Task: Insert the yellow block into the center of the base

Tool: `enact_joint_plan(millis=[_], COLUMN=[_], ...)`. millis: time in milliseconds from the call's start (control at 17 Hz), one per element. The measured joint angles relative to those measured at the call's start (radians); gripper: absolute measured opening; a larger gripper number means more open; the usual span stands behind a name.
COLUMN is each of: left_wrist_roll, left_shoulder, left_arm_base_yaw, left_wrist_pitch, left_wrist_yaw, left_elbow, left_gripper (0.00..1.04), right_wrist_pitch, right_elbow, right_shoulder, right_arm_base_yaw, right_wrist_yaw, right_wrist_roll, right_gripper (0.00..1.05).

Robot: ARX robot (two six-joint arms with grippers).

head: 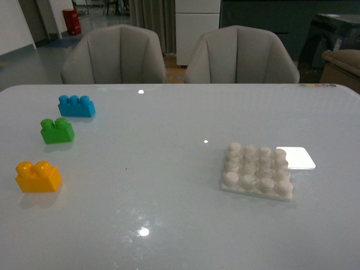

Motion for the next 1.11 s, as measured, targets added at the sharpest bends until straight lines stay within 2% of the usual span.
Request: enact_joint_plan(millis=[117,176,293,528,763,1115], left_wrist_roll=[0.0,0.0,0.0,0.0,0.0,0.0], left_shoulder=[0.0,0.0,0.0,0.0,0.0,0.0], left_arm_base_yaw=[0.0,0.0,0.0,0.0,0.0,0.0], left_wrist_pitch=[0.0,0.0,0.0,0.0,0.0,0.0], left_wrist_yaw=[0.0,0.0,0.0,0.0,0.0,0.0], left_elbow=[0.0,0.0,0.0,0.0,0.0,0.0], left_gripper=[0.98,0.98,0.98,0.98,0.98,0.98], right_wrist_pitch=[0.182,0.185,0.119,-0.12,-0.242,-0.273], right_elbow=[0.159,0.241,0.417,0.812,0.922,0.97], right_shoulder=[0.296,0.419,0.667,1.194,1.489,1.643], right_arm_base_yaw=[0.007,0.02,0.055,0.116,0.116,0.164], right_wrist_yaw=[0.014,0.014,0.021,0.063,0.078,0.057], right_wrist_roll=[0.021,0.039,0.07,0.078,0.083,0.121], right_gripper=[0.98,0.98,0.98,0.98,0.98,0.98])
